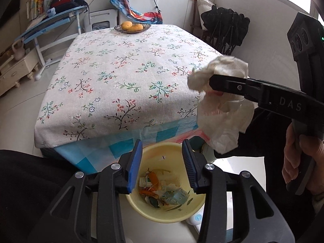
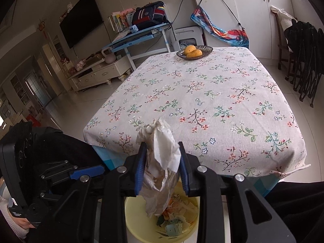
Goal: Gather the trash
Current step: 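Open both tools over the yellow basin to drop the peel and paper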
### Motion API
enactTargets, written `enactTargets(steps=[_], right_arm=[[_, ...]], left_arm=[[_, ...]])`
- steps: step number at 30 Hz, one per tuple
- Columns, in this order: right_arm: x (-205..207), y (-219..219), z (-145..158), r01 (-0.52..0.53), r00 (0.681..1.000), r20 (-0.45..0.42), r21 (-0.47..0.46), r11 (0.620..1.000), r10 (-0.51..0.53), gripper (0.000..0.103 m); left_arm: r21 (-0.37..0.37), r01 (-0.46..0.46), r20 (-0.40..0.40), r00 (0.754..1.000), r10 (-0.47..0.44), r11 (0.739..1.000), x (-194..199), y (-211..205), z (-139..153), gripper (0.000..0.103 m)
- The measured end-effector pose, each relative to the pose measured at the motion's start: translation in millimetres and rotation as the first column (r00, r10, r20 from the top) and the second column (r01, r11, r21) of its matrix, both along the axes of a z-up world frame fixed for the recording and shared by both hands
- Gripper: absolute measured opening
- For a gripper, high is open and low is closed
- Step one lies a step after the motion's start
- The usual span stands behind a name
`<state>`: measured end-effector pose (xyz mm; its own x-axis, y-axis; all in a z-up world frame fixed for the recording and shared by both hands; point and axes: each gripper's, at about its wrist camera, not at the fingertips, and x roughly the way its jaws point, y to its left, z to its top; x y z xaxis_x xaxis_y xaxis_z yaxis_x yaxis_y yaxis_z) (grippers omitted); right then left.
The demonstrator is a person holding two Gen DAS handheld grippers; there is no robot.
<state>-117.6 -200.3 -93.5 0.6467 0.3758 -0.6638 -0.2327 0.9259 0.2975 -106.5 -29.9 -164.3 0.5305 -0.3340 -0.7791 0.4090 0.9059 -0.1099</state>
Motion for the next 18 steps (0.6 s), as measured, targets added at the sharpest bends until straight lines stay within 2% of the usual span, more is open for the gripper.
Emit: enactTargets(steps=[4, 11, 13, 18], right_arm=[[-2, 5, -5, -0.018, 1.000, -0.021, -0.005, 1.000, 0.017, 0.031], [-7, 22, -13, -0.074, 0.996, -0.043, -0.036, 0.997, 0.072, 0.031], [-7, 21, -13, -0.065, 0.997, -0.037, -0.036, 0.997, 0.064, 0.038], [-9, 14, -7, -0.022, 1.000, 0.002, -0.037, 0.999, 0.022, 0.047]], left_arm=[[-0.015, -0.057, 0.083, 0.995, 0.058, 0.998, -2, 9, 13, 0.052], [-0.040, -0.156, 0.200, 0.967, 0.161, 0.987, -1, 24, 32, 0.063], [-0.040, -0.178, 0.218, 0.959, 0.182, 0.983, 0, 27, 36, 0.067], [-0.050, -0.222, 0.258, 0.939, 0.228, 0.974, -1, 31, 42, 0.080]])
